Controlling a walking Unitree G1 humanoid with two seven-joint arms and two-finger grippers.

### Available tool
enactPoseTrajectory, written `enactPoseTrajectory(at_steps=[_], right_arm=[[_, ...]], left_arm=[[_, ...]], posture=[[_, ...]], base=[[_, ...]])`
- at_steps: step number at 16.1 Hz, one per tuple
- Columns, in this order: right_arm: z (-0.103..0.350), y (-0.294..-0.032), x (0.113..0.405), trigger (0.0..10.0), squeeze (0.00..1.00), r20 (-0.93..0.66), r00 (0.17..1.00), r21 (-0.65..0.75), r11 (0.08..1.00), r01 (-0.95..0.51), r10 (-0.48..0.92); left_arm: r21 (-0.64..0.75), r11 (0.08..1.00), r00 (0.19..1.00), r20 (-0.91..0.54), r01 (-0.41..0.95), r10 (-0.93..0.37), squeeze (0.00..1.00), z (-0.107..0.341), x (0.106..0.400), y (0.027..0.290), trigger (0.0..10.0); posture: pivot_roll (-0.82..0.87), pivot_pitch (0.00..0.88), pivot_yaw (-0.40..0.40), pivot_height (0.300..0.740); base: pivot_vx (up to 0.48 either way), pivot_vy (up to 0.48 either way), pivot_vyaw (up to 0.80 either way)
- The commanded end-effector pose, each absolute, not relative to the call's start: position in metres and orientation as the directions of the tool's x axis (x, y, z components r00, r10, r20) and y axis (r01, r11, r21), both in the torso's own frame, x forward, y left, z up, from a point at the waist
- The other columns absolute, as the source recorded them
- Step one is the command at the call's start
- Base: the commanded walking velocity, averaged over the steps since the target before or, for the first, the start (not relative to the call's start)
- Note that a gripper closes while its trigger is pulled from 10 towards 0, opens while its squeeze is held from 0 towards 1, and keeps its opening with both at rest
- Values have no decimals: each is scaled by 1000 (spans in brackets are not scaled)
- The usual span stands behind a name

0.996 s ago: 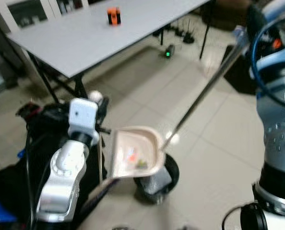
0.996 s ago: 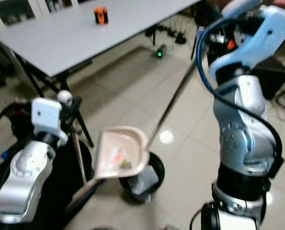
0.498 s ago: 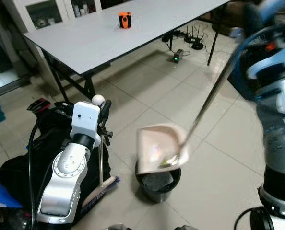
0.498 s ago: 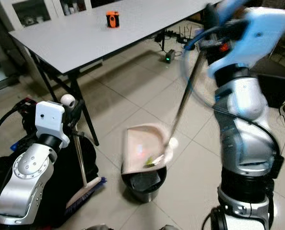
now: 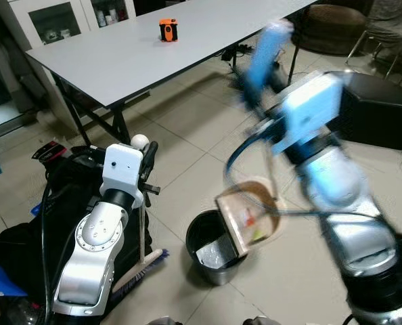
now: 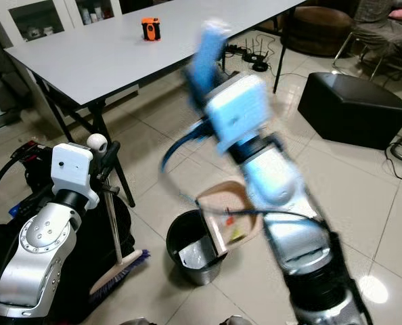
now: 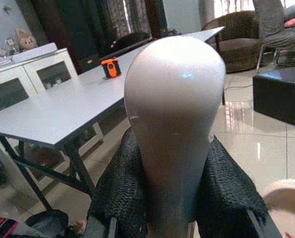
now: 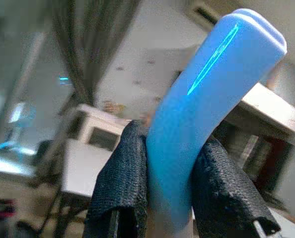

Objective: Sweep floor

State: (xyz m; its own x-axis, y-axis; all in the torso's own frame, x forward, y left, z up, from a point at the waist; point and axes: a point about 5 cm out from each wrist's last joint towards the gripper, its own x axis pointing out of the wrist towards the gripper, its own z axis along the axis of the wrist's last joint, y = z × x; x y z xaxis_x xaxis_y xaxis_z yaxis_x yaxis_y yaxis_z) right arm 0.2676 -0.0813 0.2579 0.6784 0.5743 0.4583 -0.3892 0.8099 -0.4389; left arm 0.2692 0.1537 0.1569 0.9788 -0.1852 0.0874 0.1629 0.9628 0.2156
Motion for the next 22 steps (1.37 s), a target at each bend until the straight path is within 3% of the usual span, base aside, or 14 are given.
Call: enactPoseTrajectory(at_steps=[1, 7, 9, 11, 14, 17, 18, 19, 22], right_arm=[[262, -73, 260, 10000, 0, 495, 617, -502, 781, -371, 612], [253, -60, 247, 10000, 0, 506, 541, -546, 735, -403, 672], [256, -64, 249, 10000, 0, 514, 548, -580, 738, -346, 661], [274, -95, 265, 10000, 0, 573, 637, -564, 812, -149, 515], [287, -127, 274, 10000, 0, 600, 703, -529, 849, -10, 382], [269, -175, 284, 10000, 0, 523, 845, -374, 921, 107, 114], [264, -180, 285, 10000, 0, 504, 859, -353, 929, 115, 86], [259, -188, 283, 10000, 0, 492, 871, -243, 961, 136, 1], [251, -189, 280, 10000, 0, 469, 883, -267, 954, 139, 2]], left_arm=[[246, 958, 976, 119, 148, -182, 0, 163, 271, 155, 10000], [246, 957, 975, 121, 153, -187, 0, 163, 270, 154, 10000], [231, 958, 975, 101, 169, -197, 0, 161, 271, 152, 10000], [217, 953, 969, 79, 211, -233, 0, 158, 270, 146, 10000], [205, 950, 964, 73, 235, -254, 0, 156, 269, 141, 10000], [201, 950, 964, 71, 239, -257, 0, 155, 269, 141, 10000], [200, 950, 964, 71, 240, -258, 0, 155, 269, 141, 10000], [198, 950, 963, 71, 241, -259, 0, 155, 269, 141, 10000], [196, 949, 962, 70, 246, -264, 0, 155, 268, 140, 10000]], posture=[[-6, 39, 69, 740], [-7, 44, 67, 740], [-8, 44, 67, 740], [-20, 47, 70, 740], [-25, 48, 66, 740], [-26, 50, 62, 740], [-27, 52, 61, 740], [-27, 52, 61, 740], [-30, 53, 62, 740]], base=[[0, 0, 0], [0, 0, 0], [0, 0, 0], [0, 0, 0], [0, 0, 0], [-250, 0, 0], [-247, 0, 0], [-255, 0, 0], [-254, 0, 0]])
